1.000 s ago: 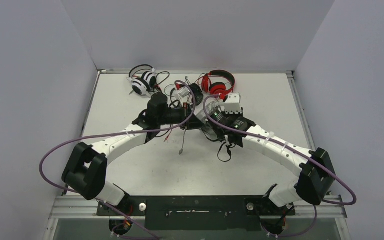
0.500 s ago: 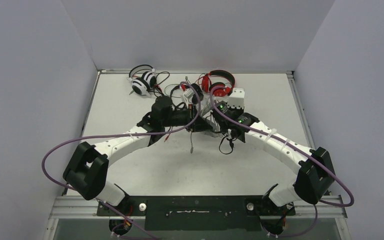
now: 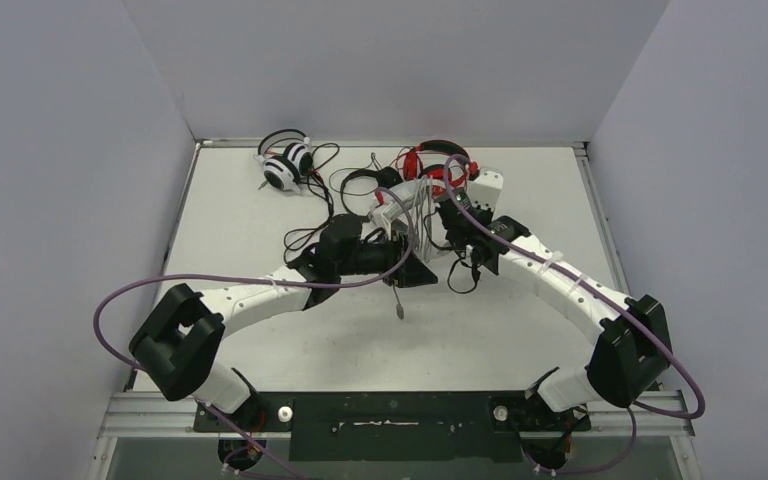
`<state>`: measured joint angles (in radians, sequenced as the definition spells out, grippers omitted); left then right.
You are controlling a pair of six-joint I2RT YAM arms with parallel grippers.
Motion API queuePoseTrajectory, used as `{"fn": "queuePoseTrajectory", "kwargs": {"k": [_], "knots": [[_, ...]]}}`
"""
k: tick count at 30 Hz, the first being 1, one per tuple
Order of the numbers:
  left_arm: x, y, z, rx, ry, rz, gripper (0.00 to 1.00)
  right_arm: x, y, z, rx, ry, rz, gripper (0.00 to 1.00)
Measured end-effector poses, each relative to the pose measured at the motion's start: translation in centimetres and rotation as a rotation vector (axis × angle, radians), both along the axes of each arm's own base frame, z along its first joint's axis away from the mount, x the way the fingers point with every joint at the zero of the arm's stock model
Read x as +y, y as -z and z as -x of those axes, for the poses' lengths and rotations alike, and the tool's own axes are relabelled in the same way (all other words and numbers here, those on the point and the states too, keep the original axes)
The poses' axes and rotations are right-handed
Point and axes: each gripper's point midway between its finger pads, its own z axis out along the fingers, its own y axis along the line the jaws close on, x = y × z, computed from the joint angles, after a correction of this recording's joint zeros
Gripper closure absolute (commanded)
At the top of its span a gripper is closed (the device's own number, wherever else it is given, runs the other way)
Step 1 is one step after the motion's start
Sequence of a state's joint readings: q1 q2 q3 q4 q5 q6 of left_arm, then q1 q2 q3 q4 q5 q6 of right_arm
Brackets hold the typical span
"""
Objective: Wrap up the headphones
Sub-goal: Wrap the headphones cable around the headphones.
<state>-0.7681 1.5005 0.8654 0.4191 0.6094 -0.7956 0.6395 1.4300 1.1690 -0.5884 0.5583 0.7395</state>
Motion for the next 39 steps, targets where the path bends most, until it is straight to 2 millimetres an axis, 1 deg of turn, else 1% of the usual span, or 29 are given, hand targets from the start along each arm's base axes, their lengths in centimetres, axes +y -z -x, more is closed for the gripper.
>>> {"fn": "queuePoseTrajectory", "kwargs": {"k": [3, 7, 9, 11, 12, 15, 18, 22, 23, 24, 27, 28, 29, 30, 34, 39], "knots": [[-0.2, 1.4, 0.2, -0.020, -0.032, -0.065, 0.57, 0.1, -0.1, -0.3, 0.000, 0.006, -0.038, 1.00], [0.3, 3.7, 0.7, -0.069, -0.116, -0.211, 0.57, -0.2, -0.6, -0.5, -0.006, 0.014, -0.071, 1.00], [0.6, 4.2, 1.1, -0.108, -0.151, -0.263, 0.60, -0.1, -0.9, -0.5, -0.012, 0.014, -0.084, 1.00], [1.1, 4.4, 1.5, -0.146, -0.183, -0.293, 0.67, -0.1, -1.3, -0.6, -0.019, 0.015, -0.099, 1.00], [1.3, 4.4, 1.7, -0.163, -0.196, -0.301, 0.68, -0.1, -1.5, -0.7, -0.021, 0.014, -0.105, 1.00], [2.2, 5.2, 1.9, -0.181, -0.224, -0.324, 0.68, 0.1, -1.8, -0.7, -0.024, 0.009, -0.121, 1.00], [2.5, 6.2, 2.2, -0.186, -0.223, -0.345, 0.67, 0.2, -1.9, -0.8, -0.021, 0.004, -0.130, 1.00], [1.7, 6.8, 3.6, -0.227, -0.181, -0.371, 0.66, 0.1, -2.1, -0.9, -0.019, 0.007, -0.142, 1.00], [1.4, 7.0, 3.9, -0.241, -0.173, -0.384, 0.68, 0.2, -2.2, -0.9, -0.020, 0.006, -0.147, 1.00], [1.0, 7.0, 4.0, -0.258, -0.168, -0.394, 0.73, 0.3, -2.3, -0.9, -0.021, 0.006, -0.152, 1.00], [0.3, 7.0, 4.2, -0.311, -0.172, -0.437, 0.83, 0.4, -2.2, -0.9, -0.015, 0.004, -0.165, 1.00], [0.0, 7.0, 4.2, -0.329, -0.173, -0.449, 0.88, 0.3, -2.2, -0.9, -0.013, 0.004, -0.168, 1.00], [-0.2, 6.9, 4.2, -0.345, -0.177, -0.460, 0.97, 0.3, -2.2, -0.9, -0.011, 0.005, -0.170, 1.00], [-0.3, 7.0, 4.2, -0.354, -0.182, -0.468, 1.00, 0.2, -2.1, -0.9, -0.008, 0.006, -0.172, 1.00], [0.2, 7.5, 3.6, -0.366, -0.222, -0.495, 1.00, -0.2, -2.0, -0.8, 0.003, 0.012, -0.177, 1.00], [1.6, 9.5, 2.8, -0.352, -0.260, -0.507, 1.00, -0.9, -2.5, -0.4, 0.042, 0.009, -0.206, 1.00]]}}
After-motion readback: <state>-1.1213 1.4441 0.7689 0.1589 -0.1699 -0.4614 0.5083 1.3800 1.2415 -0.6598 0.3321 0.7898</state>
